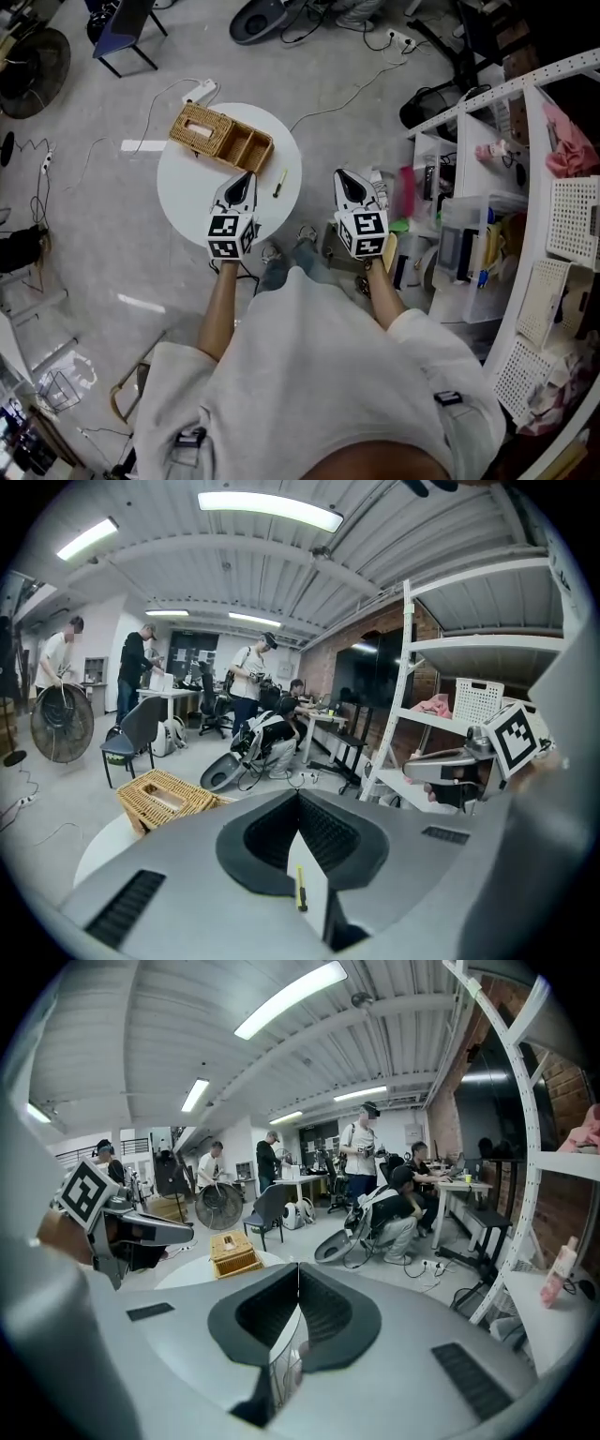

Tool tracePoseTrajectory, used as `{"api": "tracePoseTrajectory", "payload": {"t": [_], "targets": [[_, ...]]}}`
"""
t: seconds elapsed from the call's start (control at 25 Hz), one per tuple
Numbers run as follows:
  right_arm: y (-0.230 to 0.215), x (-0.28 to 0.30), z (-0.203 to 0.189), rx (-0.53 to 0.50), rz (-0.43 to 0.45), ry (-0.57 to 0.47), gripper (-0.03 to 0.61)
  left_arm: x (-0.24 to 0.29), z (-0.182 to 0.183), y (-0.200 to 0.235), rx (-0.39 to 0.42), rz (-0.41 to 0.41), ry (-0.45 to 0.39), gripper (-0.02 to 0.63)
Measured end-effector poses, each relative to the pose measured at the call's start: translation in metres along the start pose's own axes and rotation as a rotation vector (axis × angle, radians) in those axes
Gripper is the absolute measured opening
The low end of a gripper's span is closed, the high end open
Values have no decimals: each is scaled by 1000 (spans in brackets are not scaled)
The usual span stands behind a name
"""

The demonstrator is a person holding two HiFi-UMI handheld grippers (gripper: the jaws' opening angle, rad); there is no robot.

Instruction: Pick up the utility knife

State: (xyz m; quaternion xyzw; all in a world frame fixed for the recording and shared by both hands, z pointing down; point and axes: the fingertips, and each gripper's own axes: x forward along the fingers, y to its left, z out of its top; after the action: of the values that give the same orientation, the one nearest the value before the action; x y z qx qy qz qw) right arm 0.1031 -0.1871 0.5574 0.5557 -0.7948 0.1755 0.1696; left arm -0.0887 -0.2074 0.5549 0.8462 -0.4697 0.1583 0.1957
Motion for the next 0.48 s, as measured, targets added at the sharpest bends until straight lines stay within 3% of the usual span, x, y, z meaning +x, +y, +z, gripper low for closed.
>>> {"api": "tracePoseTrajectory", "payload": {"t": [0.48], "targets": [[-8, 10, -49, 13, 37, 116, 32, 22, -61, -10, -29, -11, 137, 20]]}}
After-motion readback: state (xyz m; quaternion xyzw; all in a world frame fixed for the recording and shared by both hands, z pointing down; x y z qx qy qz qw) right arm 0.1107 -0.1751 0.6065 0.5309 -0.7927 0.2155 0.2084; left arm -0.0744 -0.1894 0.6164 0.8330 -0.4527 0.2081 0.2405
